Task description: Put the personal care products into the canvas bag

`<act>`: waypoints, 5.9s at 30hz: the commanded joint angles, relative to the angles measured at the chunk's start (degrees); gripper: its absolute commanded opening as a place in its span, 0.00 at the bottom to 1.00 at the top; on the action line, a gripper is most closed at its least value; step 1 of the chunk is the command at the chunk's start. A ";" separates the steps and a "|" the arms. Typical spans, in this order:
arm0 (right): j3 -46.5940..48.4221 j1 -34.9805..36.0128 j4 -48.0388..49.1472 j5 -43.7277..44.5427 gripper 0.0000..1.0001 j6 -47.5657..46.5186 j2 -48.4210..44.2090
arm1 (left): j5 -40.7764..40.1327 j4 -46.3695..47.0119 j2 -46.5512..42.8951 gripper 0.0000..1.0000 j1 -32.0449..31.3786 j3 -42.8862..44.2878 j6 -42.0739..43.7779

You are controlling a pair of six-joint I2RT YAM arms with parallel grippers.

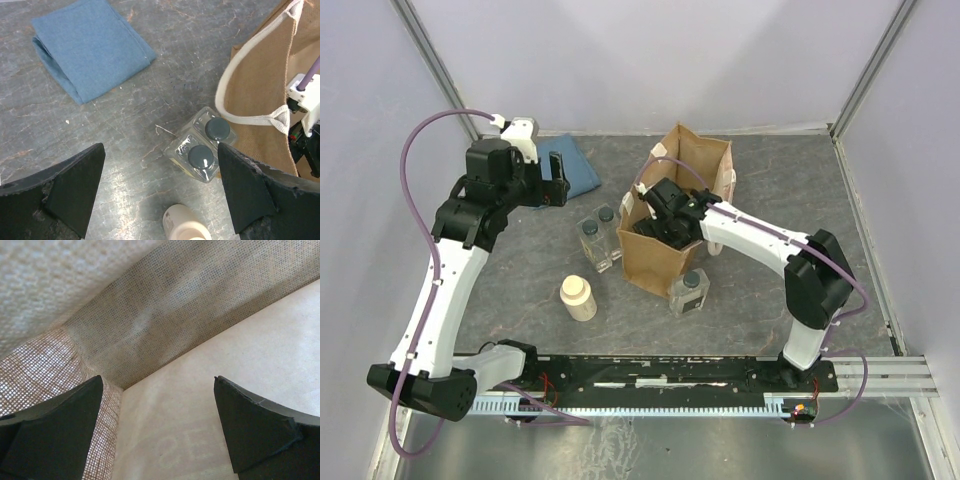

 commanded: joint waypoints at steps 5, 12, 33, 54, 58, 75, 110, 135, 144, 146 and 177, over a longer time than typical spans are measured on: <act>7.89 0.44 -5.19 8.42 1.00 -1.17 -1.42 | 3.99 3.21 -1.30 1.00 0.04 -1.39 0.39; 19.98 0.35 -14.05 18.55 1.00 -3.41 -2.09 | 9.32 5.26 -0.93 1.00 0.00 -2.57 0.21; -4.81 0.35 -14.38 -17.67 1.00 -23.78 -40.86 | 12.25 12.59 3.68 1.00 -5.12 -4.93 -1.33; -28.19 0.53 3.22 -31.29 1.00 -46.47 -49.47 | 10.76 11.69 2.56 1.00 -5.05 -6.91 0.03; -30.98 0.69 7.98 -29.52 1.00 -46.46 -49.28 | 10.56 11.84 2.14 1.00 -5.05 -7.40 0.08; -37.18 1.30 20.21 -25.87 1.00 -47.04 -46.67 | 9.92 11.75 0.98 1.00 -5.00 -8.29 0.43; -15.11 5.83 -4.15 -13.75 0.00 -10.89 -42.23 | 12.89 12.34 1.01 1.00 -5.05 -10.54 0.43; 56.71 0.21 -24.23 -8.15 0.00 -9.34 -10.59 | 18.20 16.19 9.13 1.00 -12.57 -5.05 -4.46; 36.84 -5.57 -7.32 -8.62 0.00 -12.48 -11.53 | 11.49 15.25 12.55 0.58 -14.47 -6.37 -2.46; 31.12 -5.61 -3.47 -9.19 0.00 -12.69 -12.50 | 11.05 15.27 12.87 0.46 -14.52 -6.79 -2.34; -6.97 3.21 21.98 -1.58 0.00 -7.24 -14.93 | 11.10 15.18 11.14 0.21 -15.13 -8.65 -2.54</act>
